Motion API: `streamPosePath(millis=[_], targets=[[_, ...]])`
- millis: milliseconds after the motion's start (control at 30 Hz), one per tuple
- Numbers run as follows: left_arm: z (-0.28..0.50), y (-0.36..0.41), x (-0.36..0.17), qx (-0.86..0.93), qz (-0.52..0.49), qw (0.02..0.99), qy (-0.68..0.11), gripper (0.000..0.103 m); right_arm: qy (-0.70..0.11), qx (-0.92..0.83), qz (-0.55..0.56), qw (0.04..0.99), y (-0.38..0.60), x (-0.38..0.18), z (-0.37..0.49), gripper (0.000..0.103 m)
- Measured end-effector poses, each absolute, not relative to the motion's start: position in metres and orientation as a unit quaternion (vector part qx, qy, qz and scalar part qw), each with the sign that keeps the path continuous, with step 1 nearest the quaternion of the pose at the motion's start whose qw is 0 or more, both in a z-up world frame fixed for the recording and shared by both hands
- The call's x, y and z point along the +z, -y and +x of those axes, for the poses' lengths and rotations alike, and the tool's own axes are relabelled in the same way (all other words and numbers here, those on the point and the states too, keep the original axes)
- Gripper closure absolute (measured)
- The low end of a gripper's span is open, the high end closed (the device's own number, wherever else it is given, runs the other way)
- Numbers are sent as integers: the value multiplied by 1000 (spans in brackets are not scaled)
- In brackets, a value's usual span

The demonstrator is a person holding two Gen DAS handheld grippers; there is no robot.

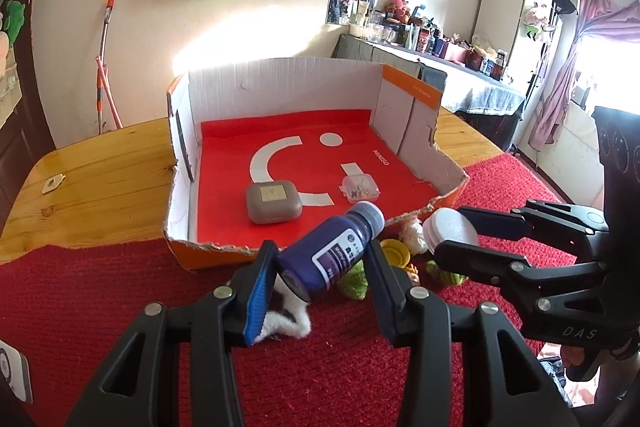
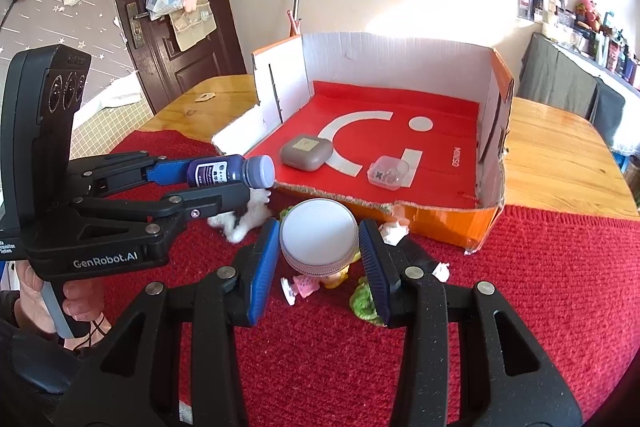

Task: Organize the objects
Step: 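Carry the blue bottle with the left tool while the right tool carries the white tin into the box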

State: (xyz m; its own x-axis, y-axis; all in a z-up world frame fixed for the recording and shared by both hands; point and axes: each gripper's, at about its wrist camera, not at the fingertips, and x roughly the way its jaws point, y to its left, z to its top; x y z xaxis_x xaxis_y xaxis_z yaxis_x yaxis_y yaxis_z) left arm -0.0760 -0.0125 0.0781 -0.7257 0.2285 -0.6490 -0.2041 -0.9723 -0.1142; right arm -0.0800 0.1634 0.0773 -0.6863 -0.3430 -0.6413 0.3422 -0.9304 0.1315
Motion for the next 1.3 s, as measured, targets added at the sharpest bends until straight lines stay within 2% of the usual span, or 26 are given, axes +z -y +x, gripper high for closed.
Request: streamPosePath(millis=[833, 1300], targets=[[-123, 19, 85, 922, -369, 117, 17, 57, 14, -915, 360, 180, -177, 87, -130, 64], [-149, 25, 67, 895, -425, 134, 4, 57, 41, -878, 434, 199, -181, 67, -170, 64]])
